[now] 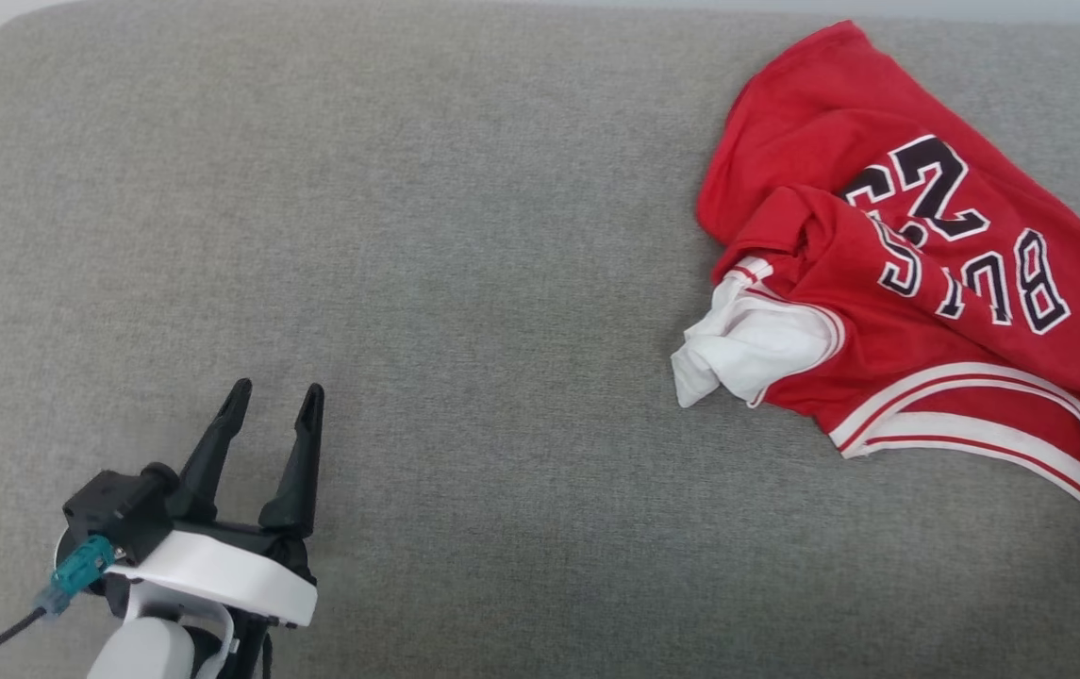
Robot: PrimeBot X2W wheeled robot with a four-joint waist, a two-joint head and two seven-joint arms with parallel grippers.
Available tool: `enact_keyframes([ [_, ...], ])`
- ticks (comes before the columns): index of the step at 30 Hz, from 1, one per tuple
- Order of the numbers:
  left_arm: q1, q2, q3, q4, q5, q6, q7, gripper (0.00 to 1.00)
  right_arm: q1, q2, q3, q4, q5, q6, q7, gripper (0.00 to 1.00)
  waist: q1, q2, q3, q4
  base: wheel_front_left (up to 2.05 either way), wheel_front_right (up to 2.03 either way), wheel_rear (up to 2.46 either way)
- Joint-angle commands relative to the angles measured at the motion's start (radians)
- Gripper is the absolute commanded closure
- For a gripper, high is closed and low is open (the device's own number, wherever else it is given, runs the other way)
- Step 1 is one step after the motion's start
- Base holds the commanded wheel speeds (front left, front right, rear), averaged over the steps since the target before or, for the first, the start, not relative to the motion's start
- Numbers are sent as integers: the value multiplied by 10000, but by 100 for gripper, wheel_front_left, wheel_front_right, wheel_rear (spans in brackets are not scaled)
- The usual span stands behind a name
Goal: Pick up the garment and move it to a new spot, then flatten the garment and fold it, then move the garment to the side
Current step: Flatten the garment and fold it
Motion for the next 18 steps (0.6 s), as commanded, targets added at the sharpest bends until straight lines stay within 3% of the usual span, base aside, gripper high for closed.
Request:
enact_keyframes([
  [1,-174,84,-35,-2,1,5,-23,0,-53,131,-8,35,10,-3,-179,0,0,0,-64,-71,0,0,0],
  [5,-435,538,-297,-168,-136,4,-23,0,134,365,-101,-32,245,-3,-1052,0,0,0,-210,-307,0,0,0],
  [10,-1188,1872,-1113,-535,-620,4,-23,0,527,682,329,-656,645,-3,-2177,0,0,0,-320,-722,0,0,0],
  [14,-2306,3332,-2806,-695,-1488,4,12,0,945,906,1025,-1252,1159,-3,-2935,0,0,0,-328,-1070,0,0,0],
  [18,-4021,4539,-5140,-1191,-3148,4,1174,0,1299,986,1861,-1590,1694,-3,-3440,0,0,0,-203,-1425,0,0,0],
])
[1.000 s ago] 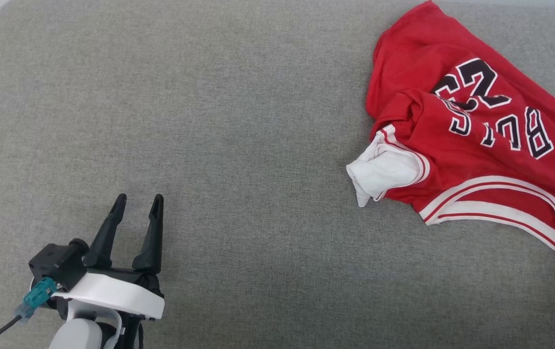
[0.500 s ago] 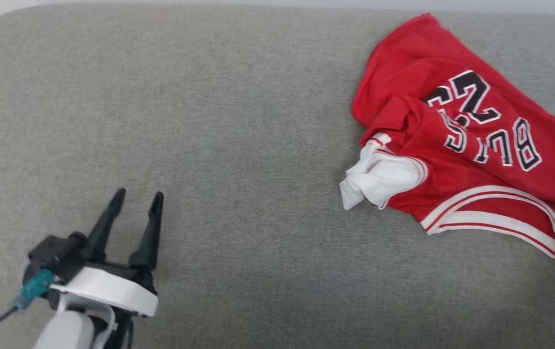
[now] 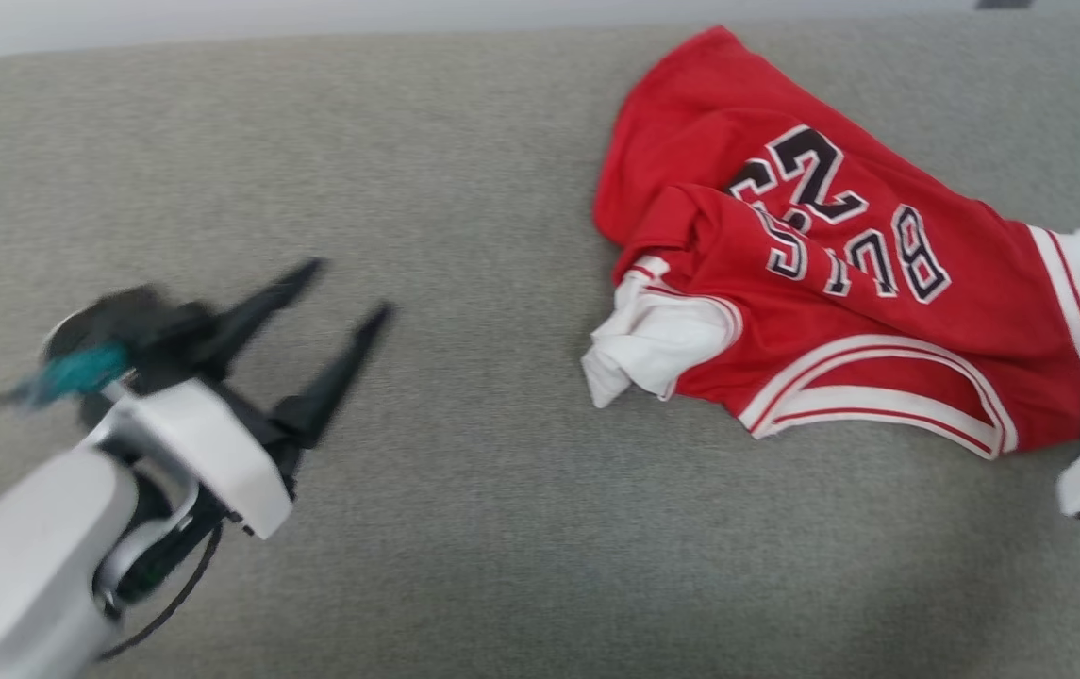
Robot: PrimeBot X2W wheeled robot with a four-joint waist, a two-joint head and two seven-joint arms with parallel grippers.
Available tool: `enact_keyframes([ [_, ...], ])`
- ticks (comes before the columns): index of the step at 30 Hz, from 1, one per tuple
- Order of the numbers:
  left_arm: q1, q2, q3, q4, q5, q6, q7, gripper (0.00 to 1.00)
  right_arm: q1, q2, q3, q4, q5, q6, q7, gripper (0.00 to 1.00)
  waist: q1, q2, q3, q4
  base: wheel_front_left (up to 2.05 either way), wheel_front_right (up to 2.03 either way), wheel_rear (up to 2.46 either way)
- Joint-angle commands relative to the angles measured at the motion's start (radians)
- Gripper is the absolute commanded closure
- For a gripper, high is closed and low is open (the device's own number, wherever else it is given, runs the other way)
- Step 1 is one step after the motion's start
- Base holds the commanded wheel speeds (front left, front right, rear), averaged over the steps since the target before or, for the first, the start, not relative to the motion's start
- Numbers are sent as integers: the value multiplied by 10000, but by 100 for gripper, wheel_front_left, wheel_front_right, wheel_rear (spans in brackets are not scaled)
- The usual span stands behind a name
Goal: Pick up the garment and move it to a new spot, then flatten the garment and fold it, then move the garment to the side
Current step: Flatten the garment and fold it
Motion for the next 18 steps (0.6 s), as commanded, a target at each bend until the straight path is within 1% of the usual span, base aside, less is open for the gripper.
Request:
enact_keyframes([
  [1,-458,174,-418,-159,-350,4,296,0,130,21,182,-1,245,-3,-130,0,0,0,118,-202,0,0,0],
  [4,-1664,509,-1743,-409,-2045,12,1705,0,225,15,742,82,726,-3,-434,0,0,0,279,-502,0,0,0],
  [5,-1993,507,-2105,-409,-2737,12,2255,0,271,14,883,139,805,-3,-511,0,0,0,307,-586,0,0,0],
  [7,-2661,581,-2719,-517,-3789,12,3247,0,267,19,1164,280,1151,-3,-633,0,0,0,409,-788,0,0,0],
  [9,-3270,620,-3027,-395,-4566,12,3832,0,211,17,1352,396,1268,-3,-757,0,0,0,576,-980,0,0,0],
  [10,-3689,521,-3397,-259,-5122,11,4332,0,102,16,1467,504,1348,-3,-899,0,0,0,720,-1156,0,0,0],
  [14,-4568,274,-3651,1,-6120,11,4921,0,-79,20,1676,709,1503,-3,-1139,0,0,0,1053,-1502,0,0,0],
  [18,-4966,211,-3775,165,-6556,11,5196,0,-144,19,1889,910,1678,-3,-1347,0,0,0,1289,-1759,0,0,0],
])
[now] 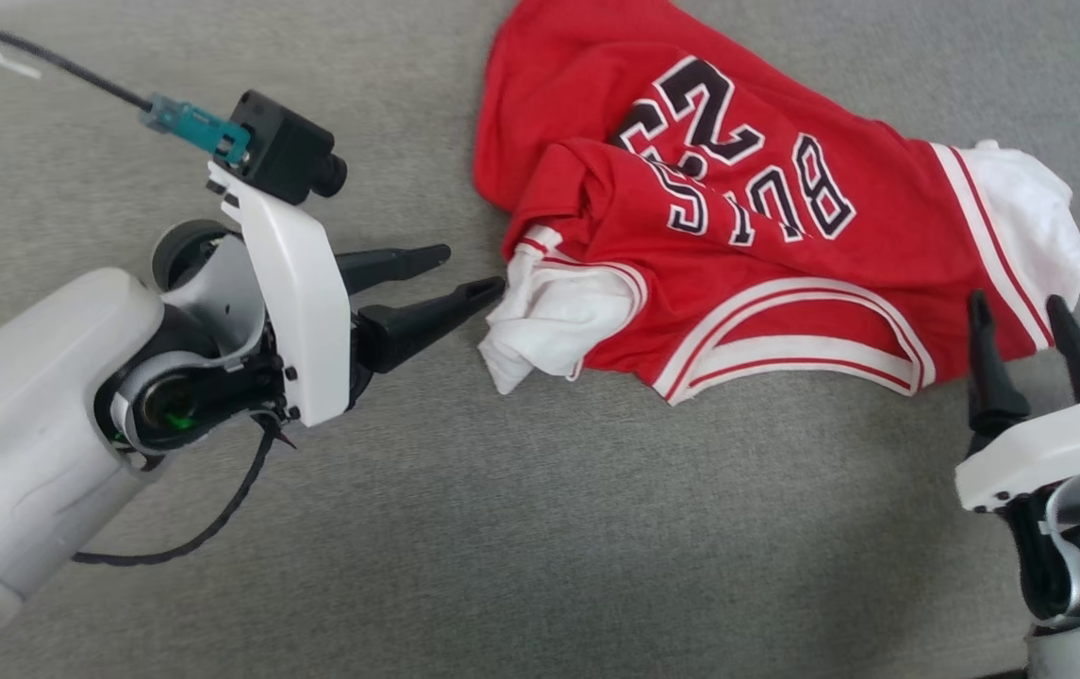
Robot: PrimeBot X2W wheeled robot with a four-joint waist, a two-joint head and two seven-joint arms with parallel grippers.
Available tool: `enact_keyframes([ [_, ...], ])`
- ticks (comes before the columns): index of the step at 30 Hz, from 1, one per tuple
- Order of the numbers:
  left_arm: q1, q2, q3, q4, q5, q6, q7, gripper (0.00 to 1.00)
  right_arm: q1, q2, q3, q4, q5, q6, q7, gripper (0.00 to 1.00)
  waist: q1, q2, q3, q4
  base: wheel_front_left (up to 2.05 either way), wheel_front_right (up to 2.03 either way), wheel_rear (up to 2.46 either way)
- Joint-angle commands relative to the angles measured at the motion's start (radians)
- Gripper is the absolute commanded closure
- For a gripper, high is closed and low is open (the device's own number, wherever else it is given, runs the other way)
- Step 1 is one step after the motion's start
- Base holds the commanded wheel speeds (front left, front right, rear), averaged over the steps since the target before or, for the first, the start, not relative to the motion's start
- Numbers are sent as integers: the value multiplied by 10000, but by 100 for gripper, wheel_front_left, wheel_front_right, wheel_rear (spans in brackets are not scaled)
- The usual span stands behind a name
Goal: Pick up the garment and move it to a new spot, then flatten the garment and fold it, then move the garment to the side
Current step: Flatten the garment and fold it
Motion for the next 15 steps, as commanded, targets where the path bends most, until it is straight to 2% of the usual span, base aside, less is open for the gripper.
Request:
enact_keyframes([
  [1,-203,10,-102,64,-148,18,87,0,-95,3,94,107,117,-3,-134,0,0,-1,278,-280,0,0,0],
  [6,-436,-104,-290,75,-479,18,168,0,-271,2,435,541,472,-3,-499,0,0,-1,585,-603,0,0,0],
  [15,-482,48,-681,58,-665,18,185,0,-564,1,722,1175,716,-3,-1047,0,0,-1,829,-870,0,0,0],
])
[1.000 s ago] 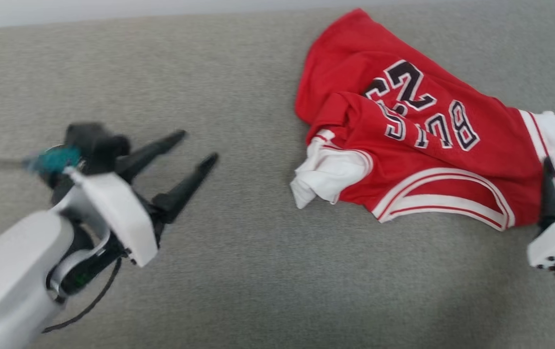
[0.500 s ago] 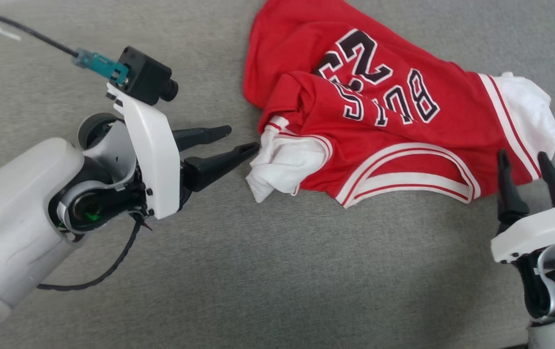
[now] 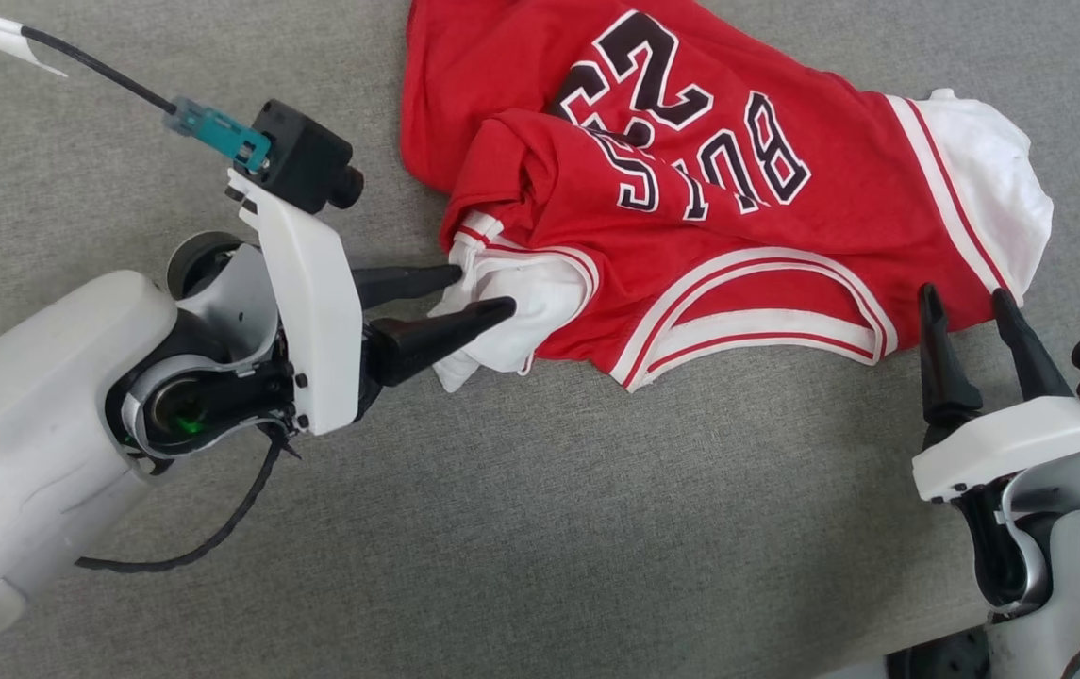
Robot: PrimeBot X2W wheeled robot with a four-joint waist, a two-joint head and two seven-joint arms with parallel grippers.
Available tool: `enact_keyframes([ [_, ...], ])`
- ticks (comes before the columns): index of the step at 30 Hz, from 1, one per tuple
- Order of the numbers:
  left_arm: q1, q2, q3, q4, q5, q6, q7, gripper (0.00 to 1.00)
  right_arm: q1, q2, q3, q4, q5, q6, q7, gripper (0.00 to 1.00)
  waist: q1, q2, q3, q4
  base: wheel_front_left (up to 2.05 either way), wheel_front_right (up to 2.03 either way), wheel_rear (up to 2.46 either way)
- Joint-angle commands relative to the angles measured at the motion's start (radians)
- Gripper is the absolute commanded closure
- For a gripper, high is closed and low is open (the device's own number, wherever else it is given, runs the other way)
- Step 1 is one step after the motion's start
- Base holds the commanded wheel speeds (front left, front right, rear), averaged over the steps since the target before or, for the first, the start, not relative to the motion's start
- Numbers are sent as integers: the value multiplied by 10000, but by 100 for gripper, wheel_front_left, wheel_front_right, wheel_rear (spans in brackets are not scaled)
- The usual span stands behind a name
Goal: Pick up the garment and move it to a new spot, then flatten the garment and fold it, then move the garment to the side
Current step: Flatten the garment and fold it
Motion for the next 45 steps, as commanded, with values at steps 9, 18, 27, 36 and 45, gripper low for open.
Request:
enact_keyframes([
  [9,-239,45,-349,467,-26,18,-356,100,-246,-1,-28,39,-104,-3,-157,0,0,0,83,68,0,0,0],
  [18,-102,709,-312,76,-236,18,-726,100,-203,-4,-150,-47,-309,-3,54,0,0,0,-260,720,0,0,0],
  [27,322,2590,-554,292,114,18,-656,100,-55,-3,-160,-131,-412,-3,315,0,0,0,-542,1165,0,0,0],
  [36,570,3109,-1028,1934,1122,20,-1083,100,28,-2,-182,-292,-494,-3,544,0,0,0,-720,1272,0,0,0],
  [45,1069,2921,-1159,2473,1152,20,-2792,0,219,-2,-162,-555,-748,-3,836,0,0,0,-1016,1340,0,0,0],
])
